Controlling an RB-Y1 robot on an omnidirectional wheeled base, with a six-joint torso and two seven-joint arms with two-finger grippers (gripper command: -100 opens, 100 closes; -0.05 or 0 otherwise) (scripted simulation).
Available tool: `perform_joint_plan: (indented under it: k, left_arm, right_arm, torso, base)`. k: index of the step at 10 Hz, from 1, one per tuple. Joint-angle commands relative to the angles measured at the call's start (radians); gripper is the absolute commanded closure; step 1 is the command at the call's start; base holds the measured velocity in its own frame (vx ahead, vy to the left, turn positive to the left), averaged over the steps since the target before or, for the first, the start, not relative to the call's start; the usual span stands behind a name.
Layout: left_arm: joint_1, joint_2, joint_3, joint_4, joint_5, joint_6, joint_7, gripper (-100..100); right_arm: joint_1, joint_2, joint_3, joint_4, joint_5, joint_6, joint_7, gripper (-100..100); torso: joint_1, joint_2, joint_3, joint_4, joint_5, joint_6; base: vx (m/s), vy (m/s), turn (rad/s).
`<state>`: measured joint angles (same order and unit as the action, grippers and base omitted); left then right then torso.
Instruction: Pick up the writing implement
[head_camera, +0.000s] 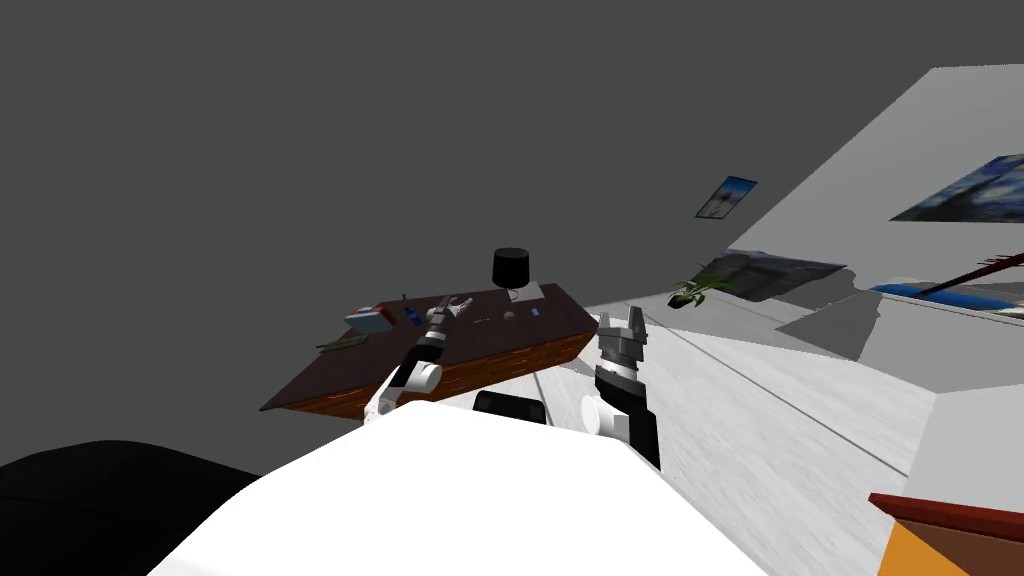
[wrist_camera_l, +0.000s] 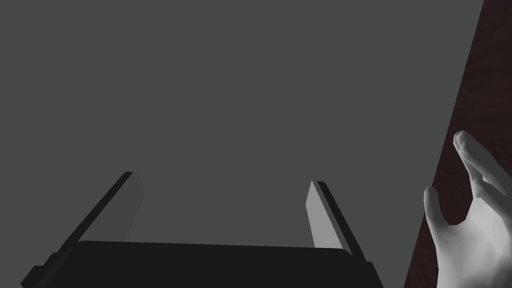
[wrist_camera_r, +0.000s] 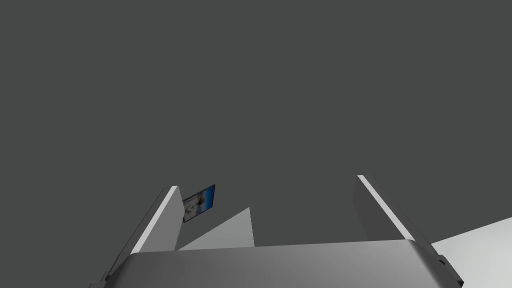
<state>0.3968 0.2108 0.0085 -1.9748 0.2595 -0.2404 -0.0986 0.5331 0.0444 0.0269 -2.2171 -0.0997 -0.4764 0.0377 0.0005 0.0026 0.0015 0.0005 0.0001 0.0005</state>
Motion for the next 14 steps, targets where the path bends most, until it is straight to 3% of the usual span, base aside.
perform_joint_plan:
  k: [1, 4, 5, 6, 7, 8, 9, 10, 11, 12, 14]
  left_arm:
    - [0.008, 0.019, 0.006, 0.040, 0.018, 0.017, 0.007, -100]
    - [-0.015, 0.076, 0.033, 0.135, 0.080, 0.082, 0.025, -100]
    - [-0.015, 0.076, 0.033, 0.155, 0.080, 0.082, 0.025, -100]
    - [-0.027, 0.105, 0.047, 0.192, 0.113, 0.117, 0.034, -100]
    - [-0.027, 0.105, 0.047, 0.215, 0.113, 0.117, 0.034, -100]
    - [-0.039, 0.134, 0.061, 0.267, 0.147, 0.146, 0.044, -100]
    - [-0.039, 0.134, 0.061, 0.277, 0.147, 0.153, 0.044, -100]
    - [-0.051, 0.163, 0.076, 0.322, 0.181, 0.186, 0.055, -100]
    - [-0.051, 0.163, 0.076, 0.341, 0.181, 0.191, 0.055, -100]
    - [-0.063, 0.191, 0.090, 0.378, 0.216, 0.229, 0.066, -100]
    - [-0.063, 0.191, 0.090, 0.406, 0.216, 0.230, 0.066, -100]
  right_arm:
    - [0.000, 0.000, 0.000, 0.000, 0.000, 0.000, 0.000, 0]
    - [0.000, 0.000, 0.000, 0.000, 0.000, 0.000, 0.000, 0]
    - [0.000, 0.000, 0.000, 0.000, 0.000, 0.000, 0.000, 0]
    - [0.000, 0.000, 0.000, 0.000, 0.000, 0.000, 0.000, 0]
    - [0.000, 0.000, 0.000, 0.000, 0.000, 0.000, 0.000, 0]
    - [0.000, 0.000, 0.000, 0.000, 0.000, 0.000, 0.000, 0]
    - [0.000, 0.000, 0.000, 0.000, 0.000, 0.000, 0.000, 0]
    - [0.000, 0.000, 0.000, 0.000, 0.000, 0.000, 0.000, 0]
    - [0.000, 0.000, 0.000, 0.000, 0.000, 0.000, 0.000, 0]
    - [0.000, 0.000, 0.000, 0.000, 0.000, 0.000, 0.000, 0]
    - [0.000, 0.000, 0.000, 0.000, 0.000, 0.000, 0.000, 0]
  torso:
    - [0.000, 0.000, 0.000, 0.000, 0.000, 0.000]
    - [0.001, -0.001, 0.000, 0.000, 0.000, -0.001]
    - [0.001, -0.001, 0.000, 0.000, 0.000, 0.000]
    - [0.001, -0.001, -0.001, 0.000, 0.000, -0.001]
    - [0.001, -0.001, -0.001, 0.000, 0.000, 0.000]
    - [0.001, -0.002, -0.001, 0.000, 0.000, -0.001]
    - [0.001, -0.002, -0.001, 0.000, 0.000, 0.000]
    - [0.001, -0.002, -0.001, 0.000, 0.000, -0.001]
    - [0.001, -0.001, -0.001, 0.000, 0.000, 0.000]
    - [0.002, -0.002, -0.001, 0.000, 0.000, -0.002]
    - [0.001, -0.002, -0.001, 0.000, 0.000, -0.002]
  base:
    - [-0.039, 0.002, -0.192]
    - [-0.031, -0.001, -0.238]
    - [-0.022, -0.001, -0.165]
    - [-0.022, -0.010, -0.320]
    - [-0.019, 0.000, -0.147]
    - [-0.021, -0.004, -0.312]
    - [-0.019, 0.005, -0.171]
    - [-0.021, -0.003, -0.334]
    - [-0.016, 0.005, -0.171]
    - [-0.015, 0.001, -0.288]
    - [-0.007, 0.004, -0.083]
